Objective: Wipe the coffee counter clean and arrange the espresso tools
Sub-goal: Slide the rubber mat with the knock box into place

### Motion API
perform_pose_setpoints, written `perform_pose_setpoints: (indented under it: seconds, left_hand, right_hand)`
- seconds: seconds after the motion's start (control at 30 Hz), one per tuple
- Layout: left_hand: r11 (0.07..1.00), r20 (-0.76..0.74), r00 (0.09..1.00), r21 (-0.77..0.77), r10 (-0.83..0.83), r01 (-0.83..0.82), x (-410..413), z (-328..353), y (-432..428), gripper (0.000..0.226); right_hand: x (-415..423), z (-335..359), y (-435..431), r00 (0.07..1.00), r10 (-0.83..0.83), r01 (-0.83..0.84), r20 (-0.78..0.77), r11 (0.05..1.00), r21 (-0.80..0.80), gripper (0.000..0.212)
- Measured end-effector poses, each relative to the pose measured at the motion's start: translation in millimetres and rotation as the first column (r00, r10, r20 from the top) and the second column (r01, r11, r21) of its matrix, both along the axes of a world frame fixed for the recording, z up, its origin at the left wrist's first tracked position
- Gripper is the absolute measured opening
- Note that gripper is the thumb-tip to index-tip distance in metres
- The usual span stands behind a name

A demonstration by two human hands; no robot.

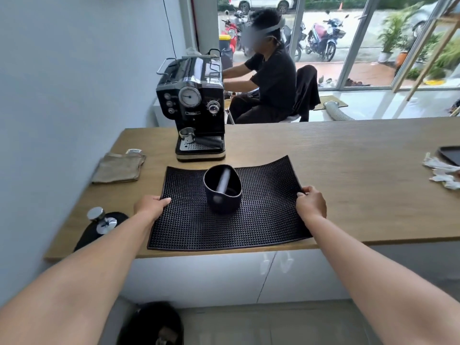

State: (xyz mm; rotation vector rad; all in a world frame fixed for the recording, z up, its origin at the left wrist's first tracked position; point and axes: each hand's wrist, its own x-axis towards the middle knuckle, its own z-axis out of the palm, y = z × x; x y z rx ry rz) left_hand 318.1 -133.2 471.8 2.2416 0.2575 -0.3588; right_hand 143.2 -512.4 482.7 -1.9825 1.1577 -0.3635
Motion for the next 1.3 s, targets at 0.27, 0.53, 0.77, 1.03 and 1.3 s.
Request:
perform_pose_setpoints:
  seconds: [0.27, 0.53, 0.77, 1.03, 1.3]
  left_hand:
    - [0.994, -0.027, 0.999, 0.099, -0.046, 0.048, 20.7, 2.6, 48.7, 0.018]
    - [0.95, -0.024, 0.992, 0.285, -0.122, 0.124, 28.9, 6.9, 56.5, 0.021]
    - [0.944, -0.017, 0.992, 0.306, -0.126, 0.125, 32.6, 11.5, 59.5, 0.021]
    - [0.958, 0.014, 0.996, 0.274, -0.089, 0.081, 27.6, 12.0, 60.8, 0.044]
    - [0.958, 0.051, 0.995, 0.279, -0.086, 0.069, 22.5, 9.4, 54.9, 0.025]
  right_hand:
    - [20.5, -8.0, 42.6, 1.0, -0.002, 0.002, -0.003, 1.0, -0.004, 0.023]
    - [25.7, -21.2, 53.2, 0.999, -0.054, 0.054, -0.009, 0.997, 0.063, 0.024]
    - [30.5, -24.5, 59.4, 0.998, -0.065, 0.063, 0.015, 0.992, 0.107, 0.027]
    - [28.4, -27.0, 61.2, 0.998, -0.059, 0.06, -0.014, 0.993, 0.103, 0.027]
    - [24.5, -30.1, 61.1, 0.995, -0.089, 0.093, -0.04, 0.991, 0.096, 0.035]
